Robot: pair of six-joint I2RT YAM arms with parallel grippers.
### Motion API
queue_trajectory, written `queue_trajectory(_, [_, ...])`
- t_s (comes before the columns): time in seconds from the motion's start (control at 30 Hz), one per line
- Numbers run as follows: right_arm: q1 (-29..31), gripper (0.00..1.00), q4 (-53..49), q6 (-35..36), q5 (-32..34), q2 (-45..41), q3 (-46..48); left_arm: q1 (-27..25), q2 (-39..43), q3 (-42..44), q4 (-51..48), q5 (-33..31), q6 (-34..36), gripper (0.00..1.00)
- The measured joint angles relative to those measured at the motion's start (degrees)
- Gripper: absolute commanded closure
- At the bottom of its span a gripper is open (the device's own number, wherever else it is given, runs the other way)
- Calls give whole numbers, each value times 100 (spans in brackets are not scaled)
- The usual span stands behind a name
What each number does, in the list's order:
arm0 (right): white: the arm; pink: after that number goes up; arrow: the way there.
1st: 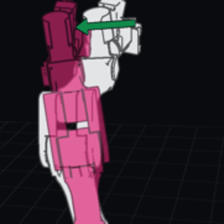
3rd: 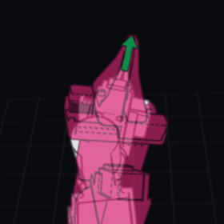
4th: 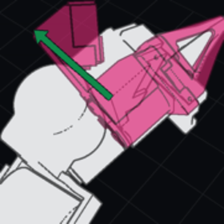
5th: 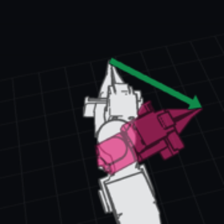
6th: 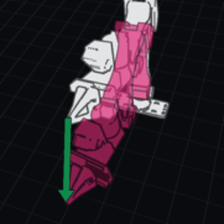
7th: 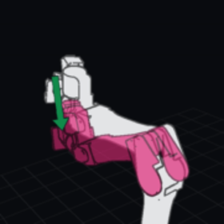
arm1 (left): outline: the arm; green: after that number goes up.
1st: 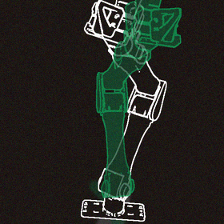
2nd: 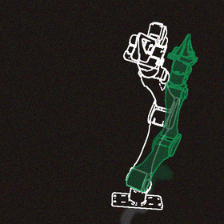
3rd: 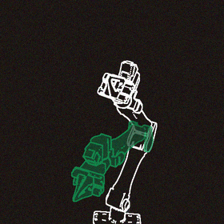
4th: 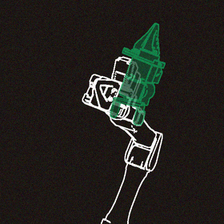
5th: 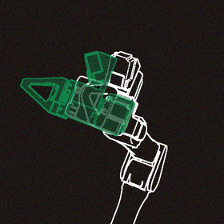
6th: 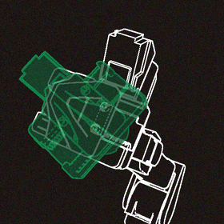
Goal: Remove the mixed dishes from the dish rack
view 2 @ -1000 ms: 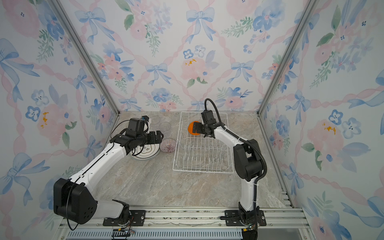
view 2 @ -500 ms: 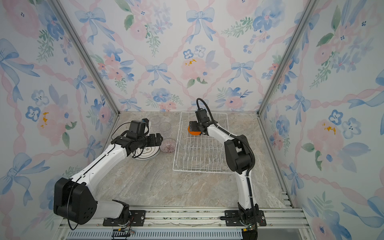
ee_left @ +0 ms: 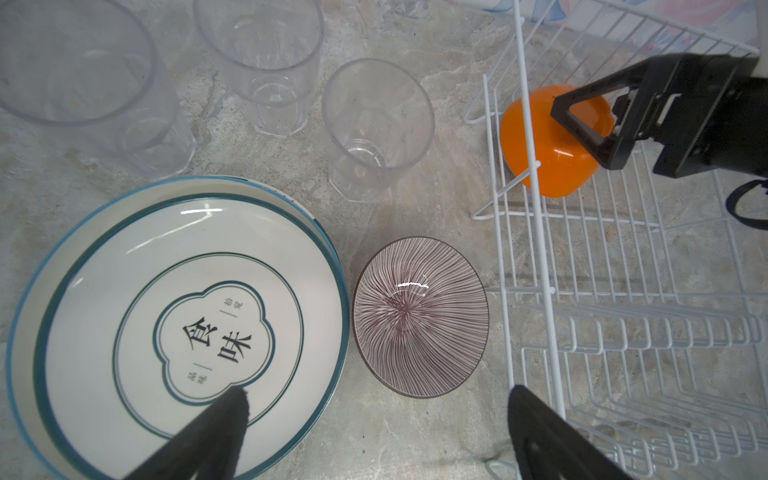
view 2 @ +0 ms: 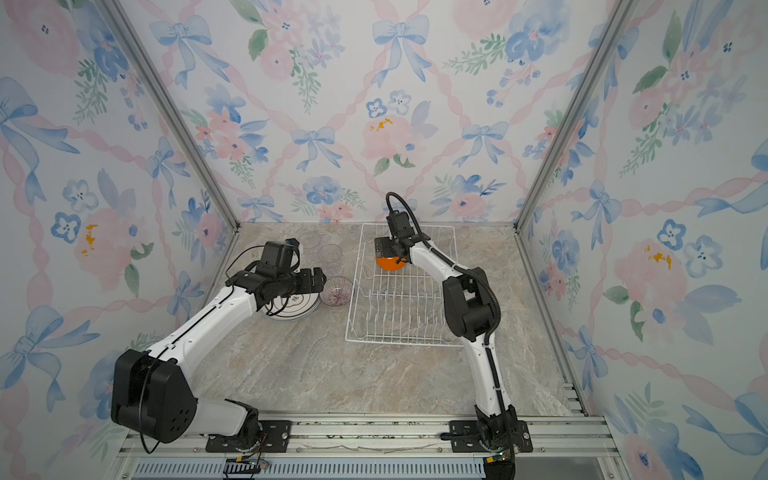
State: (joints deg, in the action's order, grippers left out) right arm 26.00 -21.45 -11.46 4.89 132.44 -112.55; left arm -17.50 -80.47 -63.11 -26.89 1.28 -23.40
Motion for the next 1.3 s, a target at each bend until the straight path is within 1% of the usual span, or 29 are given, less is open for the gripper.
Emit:
queue_trajectory(0.13, [4, 6, -142, 63, -57, 7, 0, 0, 0, 0, 0, 0, -28, 2])
queue_trajectory(0.27, [28, 13, -142, 122, -59, 7, 28, 0, 7, 9, 2, 2, -66, 2])
queue_trajectory(0.6, [181, 16, 151, 210, -245, -223, 448, 0, 81, 94, 2, 2, -87, 2])
queue_trajectory(0.9, [197, 18, 254, 125, -275, -774, 1364, 0, 81, 96, 2, 7, -129, 2])
queue_trajectory(1.1, [166, 18, 210, -37, -269, -1019, 1869, 0, 81, 96, 2, 24, -131, 2])
queue_trajectory(1.2, [109, 19, 192, -142, -269, -1029, 1921, 0, 81, 96, 0, 37, -129, 2])
queue_trajectory(1.23, [98, 18, 177, -173, -271, -1032, 1921, 0, 81, 96, 2, 52, -131, 2])
queue_trajectory(1.3, [68, 13, 177, -254, -293, -1051, 1939, 0, 81, 96, 0, 87, -131, 2])
